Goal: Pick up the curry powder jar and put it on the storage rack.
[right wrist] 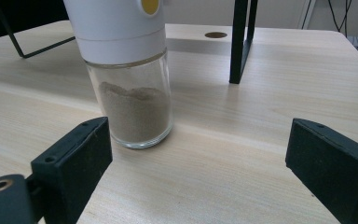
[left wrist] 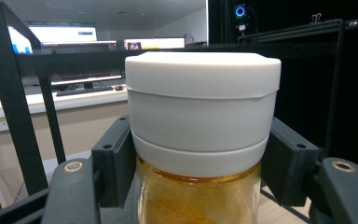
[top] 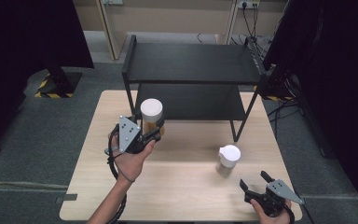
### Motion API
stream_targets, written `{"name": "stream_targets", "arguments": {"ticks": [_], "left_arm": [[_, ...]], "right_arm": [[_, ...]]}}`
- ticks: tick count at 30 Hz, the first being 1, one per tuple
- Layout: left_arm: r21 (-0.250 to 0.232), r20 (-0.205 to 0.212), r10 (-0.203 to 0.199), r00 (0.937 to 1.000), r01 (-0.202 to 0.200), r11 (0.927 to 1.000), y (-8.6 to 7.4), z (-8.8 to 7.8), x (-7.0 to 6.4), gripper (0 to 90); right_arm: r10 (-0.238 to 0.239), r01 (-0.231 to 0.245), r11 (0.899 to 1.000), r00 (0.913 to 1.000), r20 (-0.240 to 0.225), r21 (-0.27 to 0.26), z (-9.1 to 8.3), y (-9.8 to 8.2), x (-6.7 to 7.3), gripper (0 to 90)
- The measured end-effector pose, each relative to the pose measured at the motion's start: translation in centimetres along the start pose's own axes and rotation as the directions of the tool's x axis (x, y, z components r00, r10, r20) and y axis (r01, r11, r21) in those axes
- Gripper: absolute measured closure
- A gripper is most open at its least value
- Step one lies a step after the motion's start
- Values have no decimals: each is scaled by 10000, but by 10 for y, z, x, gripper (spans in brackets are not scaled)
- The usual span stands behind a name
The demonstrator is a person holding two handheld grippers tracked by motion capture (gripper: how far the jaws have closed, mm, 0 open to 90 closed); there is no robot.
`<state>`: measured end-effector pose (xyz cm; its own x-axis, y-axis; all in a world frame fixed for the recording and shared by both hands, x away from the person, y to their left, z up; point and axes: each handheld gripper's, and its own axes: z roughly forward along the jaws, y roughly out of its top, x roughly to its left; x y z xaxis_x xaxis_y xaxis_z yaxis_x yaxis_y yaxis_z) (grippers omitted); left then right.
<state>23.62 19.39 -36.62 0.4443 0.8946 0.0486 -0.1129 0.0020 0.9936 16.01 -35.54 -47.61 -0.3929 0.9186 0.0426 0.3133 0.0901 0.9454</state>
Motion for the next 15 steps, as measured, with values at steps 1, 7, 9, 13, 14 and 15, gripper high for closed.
{"name": "stream_targets", "arguments": {"ticks": [1,7,9,13,14,15], "left_arm": [[0,0,0,10000,0,10000,0,0,0,348],[-271,-63,97,9999,-98,9996,13,0,0,349],[-403,-74,154,9999,-157,9991,21,1,-1,349],[-502,-99,198,9998,-202,9985,27,1,-1,349],[-535,-96,202,9997,-207,9984,28,1,-1,348],[-566,-100,196,9998,-201,9982,29,1,-1,348]], "right_arm": [[0,0,10000,10000,0,0,0,0,0,72],[-4,4,10000,10000,4,5,0,0,0,72],[-17,17,10000,10000,1,12,0,0,0,72],[-6,6,10000,10000,1,12,0,0,0,71],[-2,2,10000,10000,3,12,0,0,0,71],[-5,5,10000,10000,2,10,0,0,0,71]]}}
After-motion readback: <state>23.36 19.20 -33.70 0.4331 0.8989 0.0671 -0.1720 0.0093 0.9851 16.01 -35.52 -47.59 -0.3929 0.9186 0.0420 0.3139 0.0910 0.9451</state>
